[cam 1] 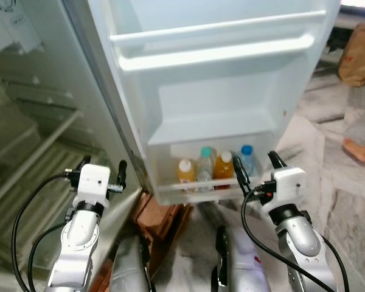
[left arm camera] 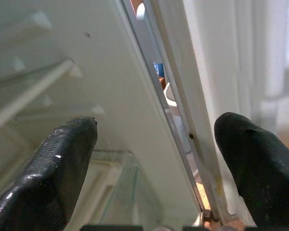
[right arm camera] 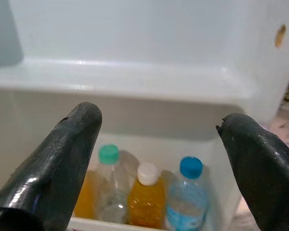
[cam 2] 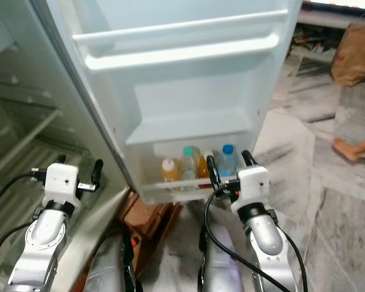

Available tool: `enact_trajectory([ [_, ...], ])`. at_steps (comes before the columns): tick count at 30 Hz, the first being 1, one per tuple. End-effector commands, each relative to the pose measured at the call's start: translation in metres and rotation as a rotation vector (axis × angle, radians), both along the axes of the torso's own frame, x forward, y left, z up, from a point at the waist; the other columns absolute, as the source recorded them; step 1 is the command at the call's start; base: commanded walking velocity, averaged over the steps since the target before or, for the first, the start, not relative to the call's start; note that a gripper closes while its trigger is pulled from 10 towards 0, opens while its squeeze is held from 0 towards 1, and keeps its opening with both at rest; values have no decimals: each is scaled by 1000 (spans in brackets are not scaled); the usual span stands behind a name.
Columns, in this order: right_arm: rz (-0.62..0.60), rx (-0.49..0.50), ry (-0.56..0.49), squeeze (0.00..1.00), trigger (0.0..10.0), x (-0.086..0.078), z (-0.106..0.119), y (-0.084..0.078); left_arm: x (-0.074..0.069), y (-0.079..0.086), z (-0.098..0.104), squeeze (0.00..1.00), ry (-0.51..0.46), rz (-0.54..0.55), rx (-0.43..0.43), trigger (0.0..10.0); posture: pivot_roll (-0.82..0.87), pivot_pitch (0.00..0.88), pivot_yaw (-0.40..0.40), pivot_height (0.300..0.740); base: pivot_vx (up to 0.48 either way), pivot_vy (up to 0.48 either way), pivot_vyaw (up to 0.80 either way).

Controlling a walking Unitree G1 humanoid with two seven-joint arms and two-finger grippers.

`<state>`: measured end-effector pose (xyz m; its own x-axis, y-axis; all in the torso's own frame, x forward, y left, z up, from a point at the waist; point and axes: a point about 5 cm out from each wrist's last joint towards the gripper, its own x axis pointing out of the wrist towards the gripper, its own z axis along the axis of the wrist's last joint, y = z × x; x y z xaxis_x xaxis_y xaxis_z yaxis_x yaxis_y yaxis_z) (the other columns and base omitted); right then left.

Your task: Restocking fridge

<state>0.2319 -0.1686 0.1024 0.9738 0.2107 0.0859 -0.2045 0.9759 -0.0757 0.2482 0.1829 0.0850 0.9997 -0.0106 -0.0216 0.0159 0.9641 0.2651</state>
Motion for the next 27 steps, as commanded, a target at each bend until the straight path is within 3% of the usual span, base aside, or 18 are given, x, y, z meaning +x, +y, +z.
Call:
enact_trajectory([
  [1,28,22,-16,0,10000,-2,8,5,-1,1,0,0,-4,-4,8,10000,22,33,56,682,0,0,0],
  [11,80,23,-39,0,10000,0,24,17,0,-12,2,0,-10,0,-48,10000,19,39,49,740,0,0,0],
  [27,84,11,91,0,10000,-1,0,20,1,-16,0,0,13,1,-41,10000,30,56,45,740,0,0,0],
])
